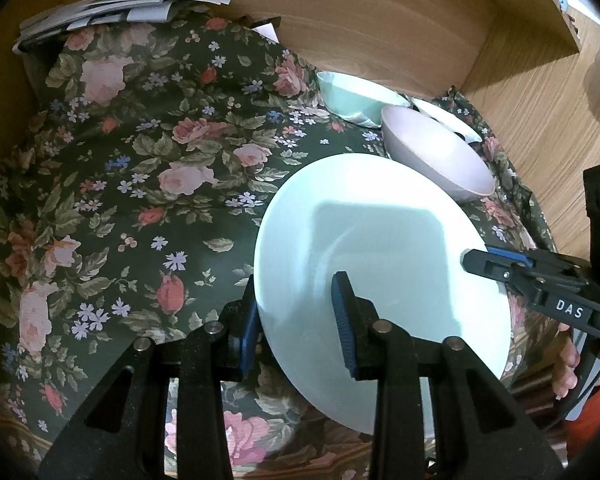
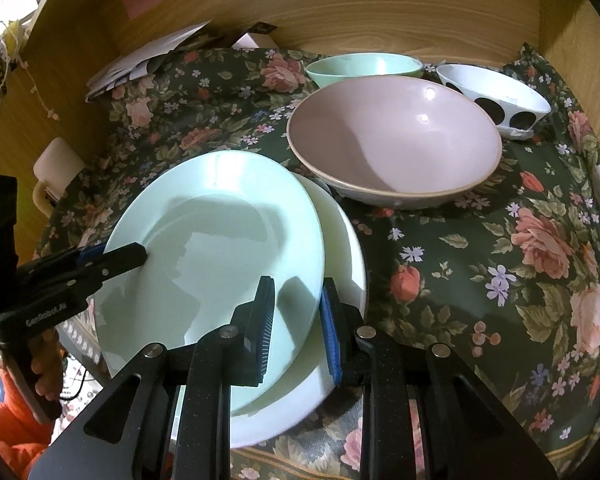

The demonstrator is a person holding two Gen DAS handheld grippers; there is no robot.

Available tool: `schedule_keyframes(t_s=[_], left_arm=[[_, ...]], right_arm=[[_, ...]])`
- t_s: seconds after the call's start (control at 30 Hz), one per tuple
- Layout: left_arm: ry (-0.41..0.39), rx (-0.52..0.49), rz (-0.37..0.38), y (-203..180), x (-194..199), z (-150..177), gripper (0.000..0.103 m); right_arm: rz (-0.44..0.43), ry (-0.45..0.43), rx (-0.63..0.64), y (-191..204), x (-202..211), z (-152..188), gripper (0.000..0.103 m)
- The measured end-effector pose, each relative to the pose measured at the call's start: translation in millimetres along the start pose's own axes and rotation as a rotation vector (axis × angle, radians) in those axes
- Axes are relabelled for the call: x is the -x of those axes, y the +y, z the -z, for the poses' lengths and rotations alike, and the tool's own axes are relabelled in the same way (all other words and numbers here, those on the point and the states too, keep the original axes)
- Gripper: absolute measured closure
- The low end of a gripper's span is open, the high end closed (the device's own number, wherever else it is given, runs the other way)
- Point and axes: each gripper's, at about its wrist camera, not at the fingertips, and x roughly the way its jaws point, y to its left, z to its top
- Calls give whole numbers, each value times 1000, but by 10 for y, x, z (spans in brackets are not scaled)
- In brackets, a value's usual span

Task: Organize plates and bowls
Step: 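Lower the mint green plate onto the white plate and open both grippers, then move both grippers to the pale pink bowl rim and close them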

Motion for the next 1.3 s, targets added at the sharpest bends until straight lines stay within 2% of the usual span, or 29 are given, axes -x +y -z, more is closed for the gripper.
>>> schedule_keyframes(t_s=[0.33, 0.57, 0.77, 0.97, 1.23, 1.3], left_arm=[[27, -24, -26, -50, -58, -35, 65], [46, -36, -22, -98, -82, -66, 51], [-7, -78, -15, -194, 53, -121, 38], [-27, -97, -16, -238, 89, -154, 38], [-57, -50, -35, -158, 118, -275, 37], [-85, -51, -48, -175, 163, -318, 32]], right_arm=[[-9, -7, 14, -3, 68, 72, 82], [-10, -20, 16, -2, 91, 112, 82], [-12, -42, 12, -7, 139, 176, 82], [28, -78, 23, 6, 224, 209, 83], [98, -166, 33, -73, 395, 117, 74], [109, -194, 35, -100, 451, 74, 69]])
